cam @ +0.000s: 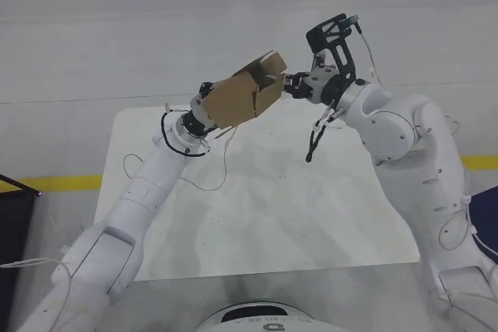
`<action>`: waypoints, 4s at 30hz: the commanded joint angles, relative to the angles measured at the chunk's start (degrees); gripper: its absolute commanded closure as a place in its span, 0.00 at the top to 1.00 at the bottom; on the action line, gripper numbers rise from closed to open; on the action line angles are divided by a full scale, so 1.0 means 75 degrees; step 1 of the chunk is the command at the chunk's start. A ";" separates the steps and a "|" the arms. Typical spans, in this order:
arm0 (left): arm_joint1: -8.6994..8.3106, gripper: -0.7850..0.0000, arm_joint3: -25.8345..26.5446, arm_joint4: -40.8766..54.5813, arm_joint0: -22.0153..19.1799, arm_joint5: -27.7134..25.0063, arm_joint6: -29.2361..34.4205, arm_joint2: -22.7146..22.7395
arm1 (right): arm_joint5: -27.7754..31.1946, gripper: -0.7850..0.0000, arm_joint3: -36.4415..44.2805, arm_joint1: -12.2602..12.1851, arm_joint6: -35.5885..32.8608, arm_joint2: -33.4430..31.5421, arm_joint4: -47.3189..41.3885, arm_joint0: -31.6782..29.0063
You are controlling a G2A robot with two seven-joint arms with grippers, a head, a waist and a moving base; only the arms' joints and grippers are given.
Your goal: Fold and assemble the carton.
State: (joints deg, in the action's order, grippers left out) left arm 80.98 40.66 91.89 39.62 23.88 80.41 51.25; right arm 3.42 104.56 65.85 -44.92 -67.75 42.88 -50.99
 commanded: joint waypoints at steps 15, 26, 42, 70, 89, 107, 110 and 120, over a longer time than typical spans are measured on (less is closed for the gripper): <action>0.0004 0.00 -0.0051 0.0121 0.0006 -0.0089 0.0089 0.0007 | -0.0390 1.00 -0.0152 0.0127 -0.1872 0.0954 0.1395 0.1249; -0.0016 0.00 -0.0070 0.0371 0.0050 -0.0036 0.0036 0.0079 | -0.0573 1.00 0.0170 0.0133 -0.0213 0.0313 0.1076 0.0750; -0.0117 0.00 0.1022 0.2475 0.0566 0.1184 -0.1181 0.0166 | 0.0959 1.00 0.0759 0.0072 0.2223 -0.0658 -0.0482 -0.0666; -0.0813 0.00 0.2079 0.2153 0.0830 0.1300 -0.1297 -0.0675 | 0.2038 1.00 -0.0866 0.0161 0.1650 -0.0120 -0.1916 -0.0314; -0.1014 0.00 0.1537 0.1927 0.0408 0.0638 -0.0635 -0.1377 | 0.2053 1.00 0.0305 0.0068 0.2260 -0.0802 -0.1833 -0.0771; -0.1079 0.00 0.1334 0.2071 0.0139 0.0340 -0.0338 -0.1992 | 0.1356 1.00 -0.0069 0.0157 0.1620 0.0000 -0.1139 -0.0251; -0.1100 0.00 0.1335 0.2120 0.0111 0.0309 -0.0307 -0.2046 | 0.1332 1.00 -0.0078 0.0163 0.1627 0.0020 -0.1190 -0.0278; -0.1145 0.00 0.1219 0.2195 0.0028 0.0253 -0.0252 -0.2185 | 0.1687 1.00 0.0907 0.0087 0.2316 -0.0607 -0.1308 -0.0951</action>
State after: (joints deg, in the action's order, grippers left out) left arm 72.38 49.81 108.25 39.84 25.79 78.51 34.98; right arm 15.96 110.83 66.51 -27.37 -72.46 32.81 -57.89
